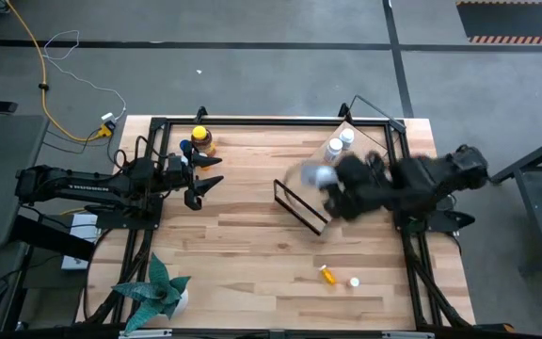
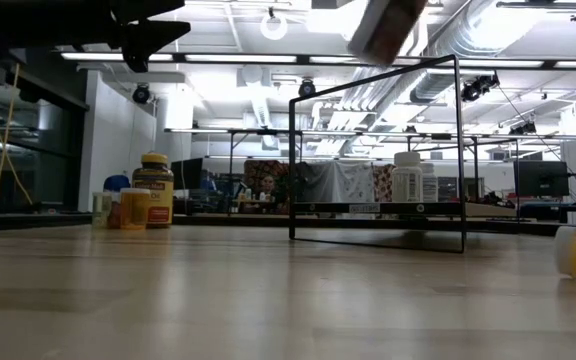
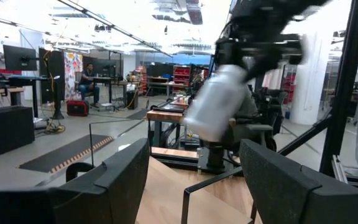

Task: Pick and place medicine bottles onto shelf by color
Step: Put the big white medicine bottle on the shelf

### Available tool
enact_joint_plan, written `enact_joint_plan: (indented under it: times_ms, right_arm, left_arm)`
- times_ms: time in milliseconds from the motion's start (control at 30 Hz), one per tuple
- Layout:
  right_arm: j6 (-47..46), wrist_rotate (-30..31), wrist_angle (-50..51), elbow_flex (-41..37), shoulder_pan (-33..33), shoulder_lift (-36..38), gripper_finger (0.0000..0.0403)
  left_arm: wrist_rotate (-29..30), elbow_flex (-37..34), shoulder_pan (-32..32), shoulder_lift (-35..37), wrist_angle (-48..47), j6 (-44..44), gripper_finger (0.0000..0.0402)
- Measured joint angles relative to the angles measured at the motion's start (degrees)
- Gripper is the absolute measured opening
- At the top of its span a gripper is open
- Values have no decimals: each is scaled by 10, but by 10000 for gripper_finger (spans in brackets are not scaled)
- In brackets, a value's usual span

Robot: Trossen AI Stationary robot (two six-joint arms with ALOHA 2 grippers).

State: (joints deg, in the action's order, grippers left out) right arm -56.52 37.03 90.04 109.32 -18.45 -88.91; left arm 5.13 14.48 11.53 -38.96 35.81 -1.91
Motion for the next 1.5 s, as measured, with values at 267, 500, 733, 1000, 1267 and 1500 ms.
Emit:
enact_joint_plan:
  times_ms: [267,500,733,1000,1267,1500]
  right_arm:
    - [74,-84,-1,-91,209,12,212]
    - [96,-167,0,-205,287,79,212]
    - [92,-171,-50,-312,366,151,212]
    - [118,-223,-136,-377,435,161,212]
    - [142,-236,-183,-395,482,146,212]
    - [132,-256,-180,-395,493,146,228]
  left_arm:
    - [0,0,0,0,0,0,241]
    - [0,0,0,0,-3,0,241]
    - [0,0,0,0,0,-24,241]
    - [2,0,0,0,0,-24,241]
    - [2,0,0,0,1,-19,241]
    - [2,0,1,0,0,-15,241]
